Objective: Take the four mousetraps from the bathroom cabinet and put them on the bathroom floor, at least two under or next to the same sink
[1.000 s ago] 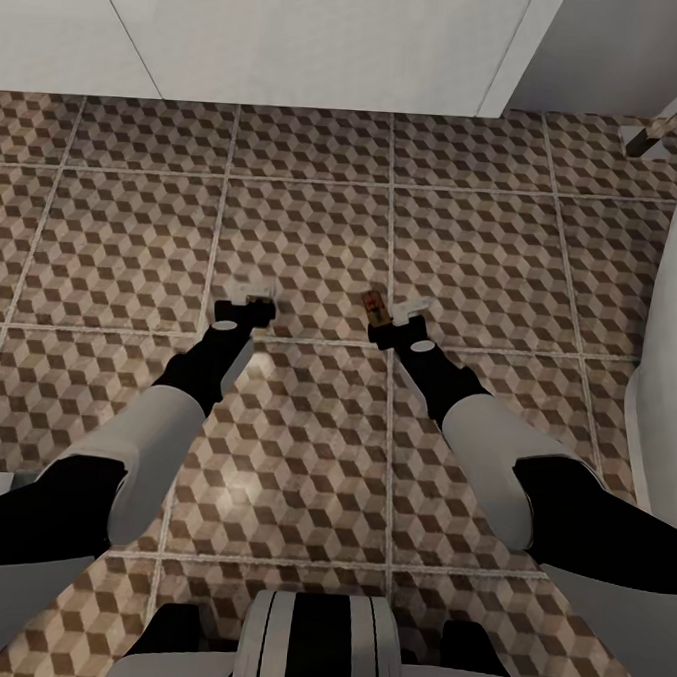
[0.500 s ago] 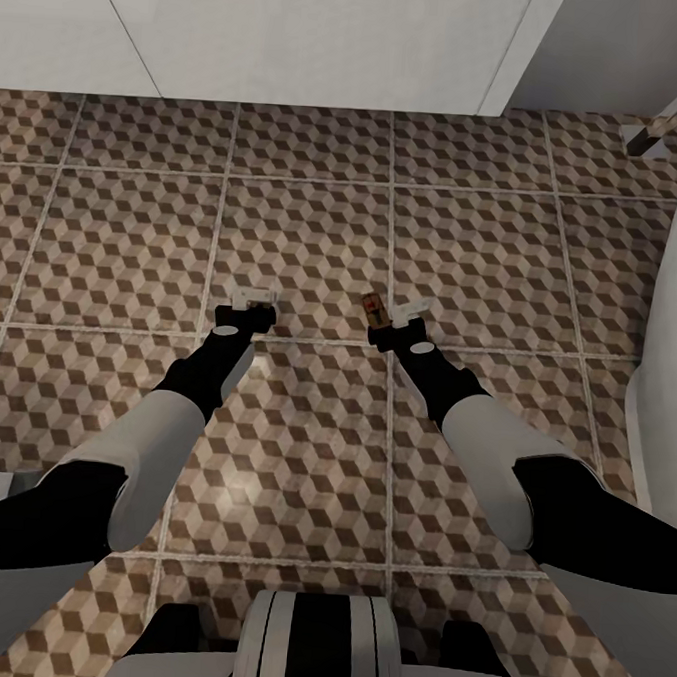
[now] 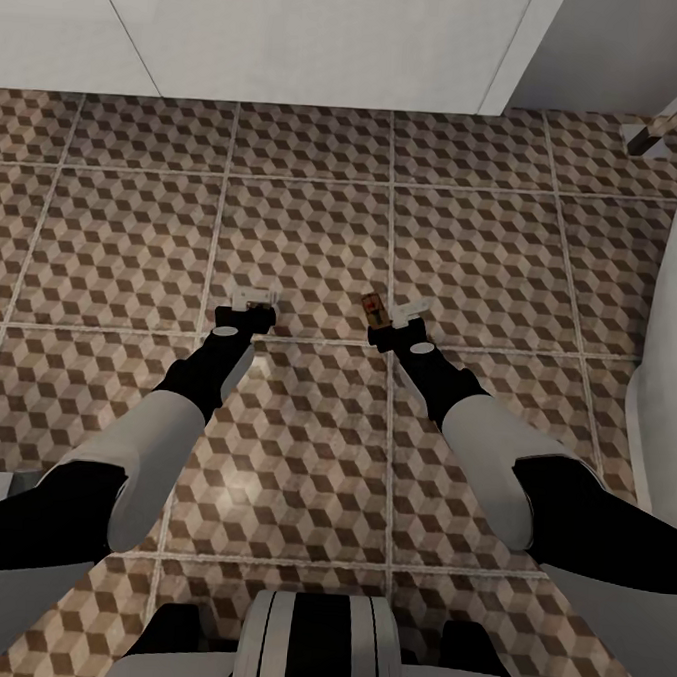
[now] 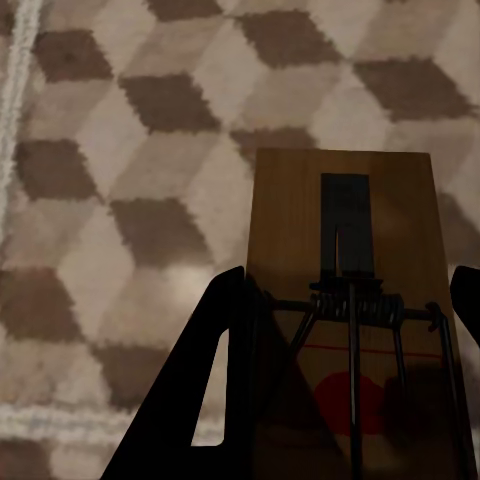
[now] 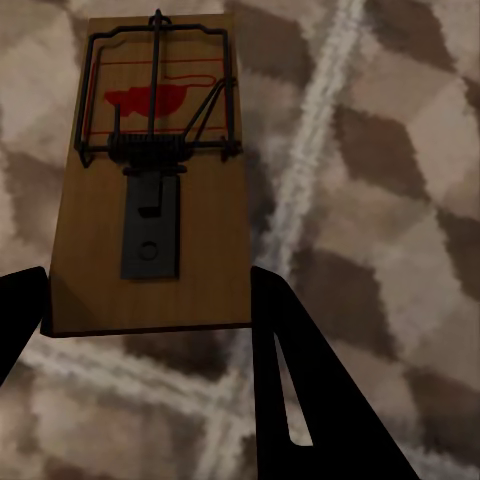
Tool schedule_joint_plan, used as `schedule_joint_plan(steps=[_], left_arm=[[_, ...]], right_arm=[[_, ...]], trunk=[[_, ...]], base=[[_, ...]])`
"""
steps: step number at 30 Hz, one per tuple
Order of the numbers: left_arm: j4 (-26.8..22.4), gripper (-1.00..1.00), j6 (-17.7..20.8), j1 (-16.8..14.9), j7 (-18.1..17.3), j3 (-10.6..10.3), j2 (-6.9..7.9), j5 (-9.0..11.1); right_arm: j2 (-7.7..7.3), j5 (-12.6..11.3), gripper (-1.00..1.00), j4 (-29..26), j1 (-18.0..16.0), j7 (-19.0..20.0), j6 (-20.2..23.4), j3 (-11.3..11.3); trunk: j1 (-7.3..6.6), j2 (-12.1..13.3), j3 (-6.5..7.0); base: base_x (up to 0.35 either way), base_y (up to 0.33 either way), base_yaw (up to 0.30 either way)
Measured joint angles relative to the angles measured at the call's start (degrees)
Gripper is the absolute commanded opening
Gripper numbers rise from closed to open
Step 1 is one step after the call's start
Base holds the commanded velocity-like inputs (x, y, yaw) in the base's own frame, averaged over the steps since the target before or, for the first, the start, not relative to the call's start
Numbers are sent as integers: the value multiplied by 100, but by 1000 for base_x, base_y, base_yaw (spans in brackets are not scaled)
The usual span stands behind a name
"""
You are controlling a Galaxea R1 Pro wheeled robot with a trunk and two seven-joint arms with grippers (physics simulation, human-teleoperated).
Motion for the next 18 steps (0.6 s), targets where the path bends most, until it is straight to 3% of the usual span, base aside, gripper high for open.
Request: schedule_joint_plan(steps=[11,18], left_arm=[[-11,-100,-10,106,-1,-5,-8,0],[-4,-100,-229,161,-3,-1,-9,5]], right_arm=[[0,5,-100,0,0,0,0,0],[0,5,-100,0,0,0,0,0]], trunk=[[13,-7,0],[12,-7,0]], base=[[0,0,0],[36,12,0]])
